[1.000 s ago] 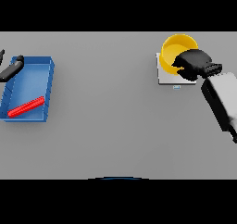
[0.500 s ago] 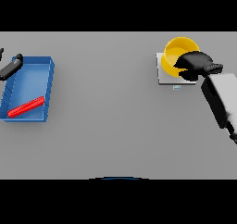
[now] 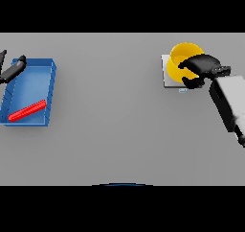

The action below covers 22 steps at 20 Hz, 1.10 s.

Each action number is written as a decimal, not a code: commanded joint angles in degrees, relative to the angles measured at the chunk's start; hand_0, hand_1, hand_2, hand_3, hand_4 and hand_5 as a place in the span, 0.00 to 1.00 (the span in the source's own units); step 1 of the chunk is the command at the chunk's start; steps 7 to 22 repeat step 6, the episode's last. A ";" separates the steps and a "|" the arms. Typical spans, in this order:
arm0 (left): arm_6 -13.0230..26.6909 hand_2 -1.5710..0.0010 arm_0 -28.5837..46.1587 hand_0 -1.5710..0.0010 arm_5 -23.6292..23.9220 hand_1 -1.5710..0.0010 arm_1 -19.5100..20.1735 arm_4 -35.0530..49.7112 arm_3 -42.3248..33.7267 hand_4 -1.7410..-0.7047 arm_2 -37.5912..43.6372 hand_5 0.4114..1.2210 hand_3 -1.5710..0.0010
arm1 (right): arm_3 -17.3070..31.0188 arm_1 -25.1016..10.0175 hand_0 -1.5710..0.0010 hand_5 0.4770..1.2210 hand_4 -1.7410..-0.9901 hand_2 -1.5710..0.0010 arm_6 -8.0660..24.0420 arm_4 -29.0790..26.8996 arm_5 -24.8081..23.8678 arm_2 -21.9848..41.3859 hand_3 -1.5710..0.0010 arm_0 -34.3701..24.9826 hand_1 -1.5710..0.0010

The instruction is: Pick up the red beaker and tilt it to pour out 1 green nut into yellow bowl. Pick up the yellow bowl and place it on the metallic measuring scale.

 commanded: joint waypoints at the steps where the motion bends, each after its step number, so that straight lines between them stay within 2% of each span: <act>1: 0.19 1.00 0.11 1.00 -0.07 1.00 0.18 0.04 -0.27 0.98 -0.05 0.36 1.00 | 0.41 -0.15 0.92 0.47 0.38 0.80 -0.20 0.06 0.69 0.15 0.74 -0.14 0.88; 3: 0.42 1.00 0.45 1.00 0.24 1.00 0.32 0.28 -1.02 0.98 0.00 0.35 1.00 | -0.13 -0.14 0.95 0.43 0.41 0.87 1.33 -0.21 2.22 0.07 0.78 -0.14 0.92; 6: 0.54 1.00 0.48 1.00 0.42 1.00 0.76 0.18 -1.45 0.99 0.09 0.35 1.00 | -0.59 -0.49 0.97 0.38 0.44 0.93 2.01 -0.56 2.97 -0.21 0.83 0.13 0.96; 22: 0.54 1.00 0.48 1.00 0.42 1.00 0.76 0.18 -1.45 0.99 0.09 0.35 1.00 | -0.59 -0.49 0.97 0.38 0.44 0.93 2.01 -0.56 2.97 -0.21 0.83 0.13 0.96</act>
